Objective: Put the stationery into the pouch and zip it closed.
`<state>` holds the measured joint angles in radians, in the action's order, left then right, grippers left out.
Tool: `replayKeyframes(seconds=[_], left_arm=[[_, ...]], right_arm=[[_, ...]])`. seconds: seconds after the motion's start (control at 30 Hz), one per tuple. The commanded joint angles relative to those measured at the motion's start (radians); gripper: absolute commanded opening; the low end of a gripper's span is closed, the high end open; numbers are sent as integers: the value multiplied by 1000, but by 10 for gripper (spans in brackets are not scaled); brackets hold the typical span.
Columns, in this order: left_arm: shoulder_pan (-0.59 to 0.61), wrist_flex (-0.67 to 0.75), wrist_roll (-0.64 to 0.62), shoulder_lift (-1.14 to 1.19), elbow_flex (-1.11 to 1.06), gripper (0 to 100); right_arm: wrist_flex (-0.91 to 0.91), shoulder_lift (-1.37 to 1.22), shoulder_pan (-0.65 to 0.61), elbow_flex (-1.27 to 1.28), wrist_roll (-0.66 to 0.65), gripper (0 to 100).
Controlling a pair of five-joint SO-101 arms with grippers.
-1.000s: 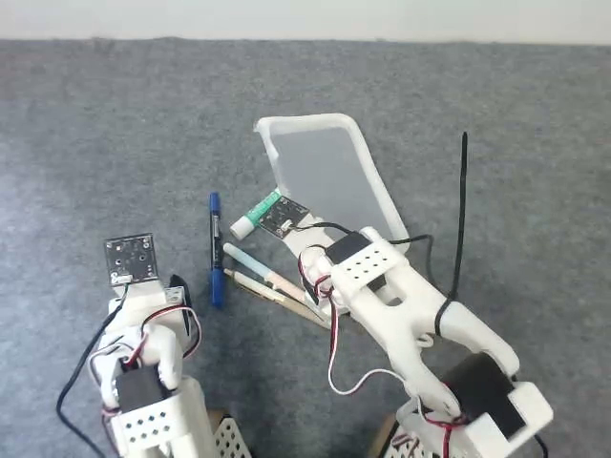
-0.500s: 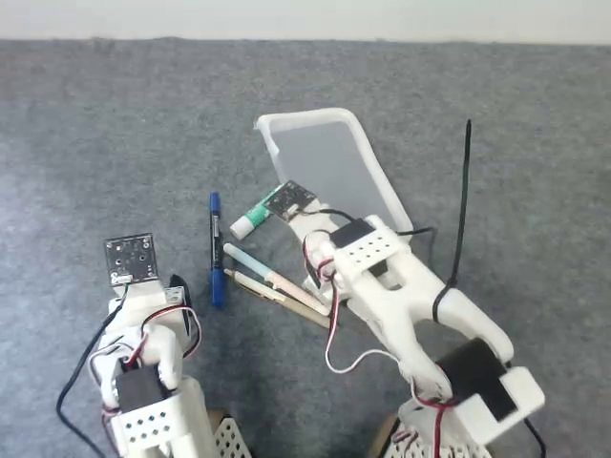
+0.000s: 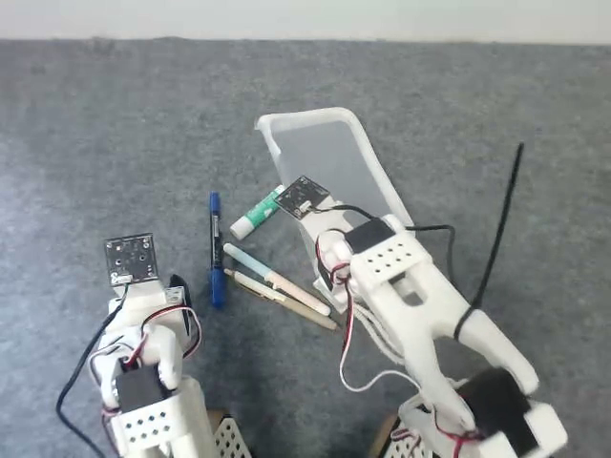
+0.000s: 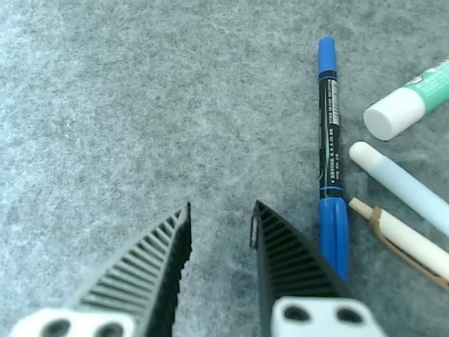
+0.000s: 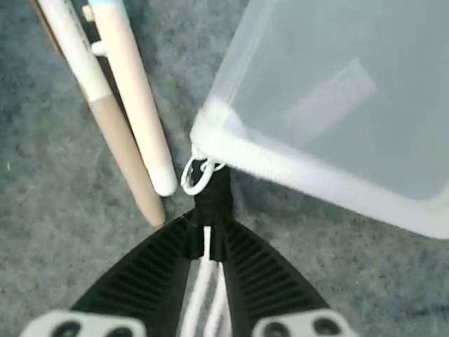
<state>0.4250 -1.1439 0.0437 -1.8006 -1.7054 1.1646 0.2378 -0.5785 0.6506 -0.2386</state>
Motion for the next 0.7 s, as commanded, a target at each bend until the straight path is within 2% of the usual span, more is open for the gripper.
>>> replayKeyframes(seconds=[0.0,0.07,0.17,0.23,0.43,0.67], left_arm=[[3,23,8,-18,21,134],[3,23,8,-18,21,134],[3,23,8,-18,21,134],[3,23,8,-18,21,134],[3,23,8,-18,21,134],[3,23,8,-18,21,134]], right_arm=[[31,88,12,-3,-12,6],[33,102,7,2,-12,32],[53,111,4,21,-11,151],[42,105,4,38,-11,194],[-51,105,-27,94,-11,147],[-128,74,-54,127,-11,146]])
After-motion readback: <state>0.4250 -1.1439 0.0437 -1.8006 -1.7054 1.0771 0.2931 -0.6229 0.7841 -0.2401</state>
